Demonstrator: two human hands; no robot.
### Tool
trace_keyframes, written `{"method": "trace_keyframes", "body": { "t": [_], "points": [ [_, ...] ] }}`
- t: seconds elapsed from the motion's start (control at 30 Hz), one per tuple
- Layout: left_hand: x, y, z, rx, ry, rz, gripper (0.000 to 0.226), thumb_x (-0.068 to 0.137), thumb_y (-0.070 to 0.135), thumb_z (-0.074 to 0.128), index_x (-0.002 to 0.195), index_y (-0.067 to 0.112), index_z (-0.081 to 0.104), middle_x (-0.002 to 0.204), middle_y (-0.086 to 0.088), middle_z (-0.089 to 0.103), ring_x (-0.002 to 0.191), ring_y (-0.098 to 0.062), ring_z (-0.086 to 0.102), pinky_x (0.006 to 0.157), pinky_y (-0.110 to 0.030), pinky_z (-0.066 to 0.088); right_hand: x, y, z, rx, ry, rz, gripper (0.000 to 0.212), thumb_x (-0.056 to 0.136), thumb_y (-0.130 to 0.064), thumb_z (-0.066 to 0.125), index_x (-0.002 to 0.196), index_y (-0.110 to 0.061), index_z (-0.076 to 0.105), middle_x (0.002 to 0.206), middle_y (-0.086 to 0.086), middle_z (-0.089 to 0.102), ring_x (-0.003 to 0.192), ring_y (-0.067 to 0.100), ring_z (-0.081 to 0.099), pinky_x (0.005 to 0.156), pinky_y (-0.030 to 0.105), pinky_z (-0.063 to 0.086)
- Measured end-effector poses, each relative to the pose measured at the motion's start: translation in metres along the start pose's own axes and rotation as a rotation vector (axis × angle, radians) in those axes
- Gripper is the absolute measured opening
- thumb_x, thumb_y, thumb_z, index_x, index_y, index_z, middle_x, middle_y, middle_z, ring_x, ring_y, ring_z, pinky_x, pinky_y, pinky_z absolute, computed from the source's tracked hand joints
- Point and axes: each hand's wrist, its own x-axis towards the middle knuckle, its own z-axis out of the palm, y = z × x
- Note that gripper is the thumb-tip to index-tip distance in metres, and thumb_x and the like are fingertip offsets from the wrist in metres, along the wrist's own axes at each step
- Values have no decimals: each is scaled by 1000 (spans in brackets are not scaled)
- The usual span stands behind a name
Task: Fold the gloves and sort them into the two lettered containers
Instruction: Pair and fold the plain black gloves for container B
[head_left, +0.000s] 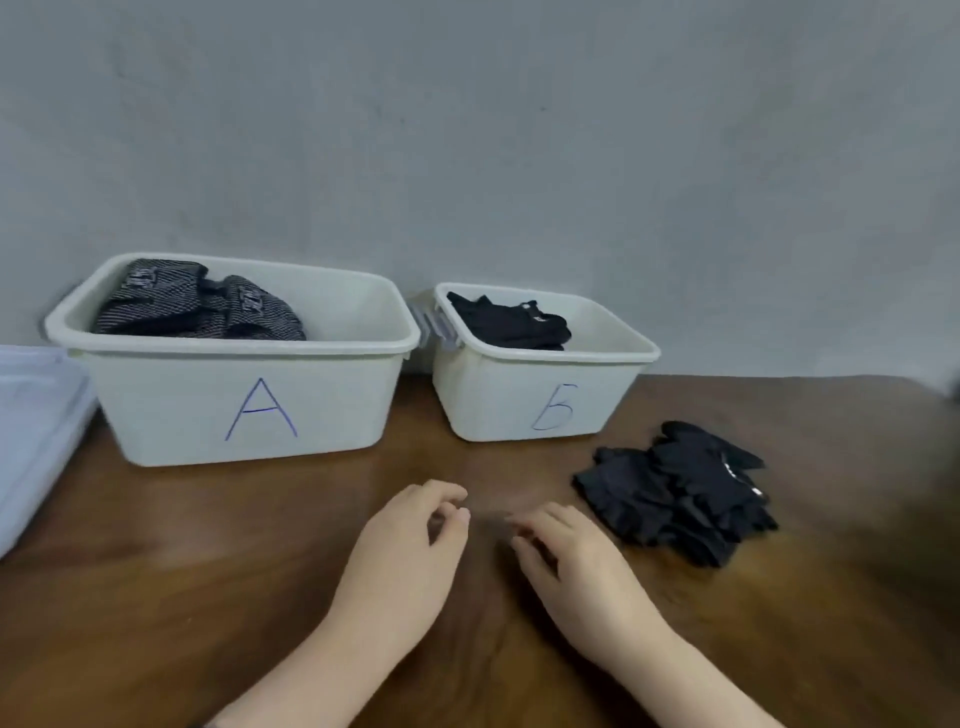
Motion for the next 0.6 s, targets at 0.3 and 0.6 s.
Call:
{"method": "trace_keyframes", "body": {
  "t": [0.3, 0.6],
  "points": [
    [13, 26, 67, 153, -60, 71, 20, 99, 37, 51, 116, 38, 61, 106, 24, 57, 102, 1, 56, 86, -18, 44, -25, 38, -21, 204, 73, 17, 24, 104, -32, 52, 124, -28, 65, 115, -21, 62, 111, -1, 56, 96, 20, 46],
    [20, 47, 99, 205, -119, 167, 33, 100, 40, 48, 132, 40, 53, 117, 27, 53, 108, 7, 51, 88, -13, 42, -15, 124, -67, 121, 461, 160, 19, 97, -17, 61, 113, -19, 71, 115, -12, 64, 112, 9, 56, 101, 40, 48]
  ]
}}
